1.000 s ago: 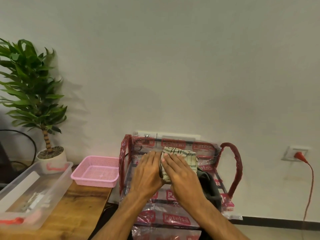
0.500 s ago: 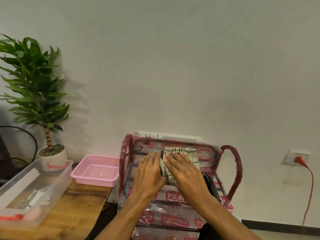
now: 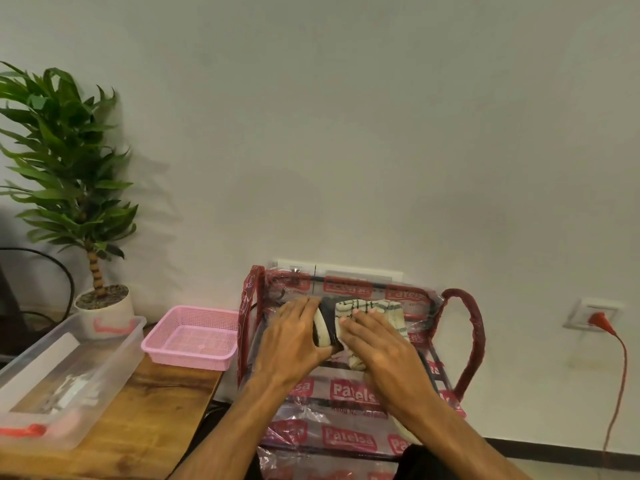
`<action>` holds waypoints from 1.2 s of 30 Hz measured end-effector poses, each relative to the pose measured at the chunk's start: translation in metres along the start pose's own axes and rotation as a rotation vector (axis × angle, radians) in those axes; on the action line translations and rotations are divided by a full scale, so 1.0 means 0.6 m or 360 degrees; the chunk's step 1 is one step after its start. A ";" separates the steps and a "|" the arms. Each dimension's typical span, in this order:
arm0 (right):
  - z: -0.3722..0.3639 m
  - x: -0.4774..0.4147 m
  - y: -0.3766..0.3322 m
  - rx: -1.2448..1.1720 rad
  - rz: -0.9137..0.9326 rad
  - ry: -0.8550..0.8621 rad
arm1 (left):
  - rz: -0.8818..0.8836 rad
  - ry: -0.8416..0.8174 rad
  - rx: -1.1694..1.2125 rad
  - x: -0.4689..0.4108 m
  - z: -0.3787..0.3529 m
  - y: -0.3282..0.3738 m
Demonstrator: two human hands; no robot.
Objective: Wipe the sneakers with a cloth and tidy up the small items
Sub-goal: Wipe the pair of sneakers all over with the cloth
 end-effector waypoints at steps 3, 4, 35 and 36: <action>0.030 -0.025 0.032 -0.0263 -0.0322 0.0175 | -0.0027 0.0039 0.0009 -0.002 -0.004 0.010; 0.038 -0.035 0.041 -0.0304 -0.0396 0.0215 | -0.0038 0.0041 0.0006 -0.002 -0.007 0.011; -0.006 -0.092 0.017 -0.0253 -0.0330 -0.0540 | -0.0022 -0.0043 0.0272 0.003 -0.019 0.015; -0.003 -0.085 0.015 -0.0257 -0.0305 -0.0524 | -0.0018 -0.0042 0.0280 -0.001 -0.016 0.014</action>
Point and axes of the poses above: each hand's wrist, its own x-axis away from the middle knuckle, its own z-axis out of the back of the hand, y = z × x, the point moved 5 cm from there along -x, towards the middle knuckle, and after that the axes turned 6 degrees about x, right-handed, at the moved point
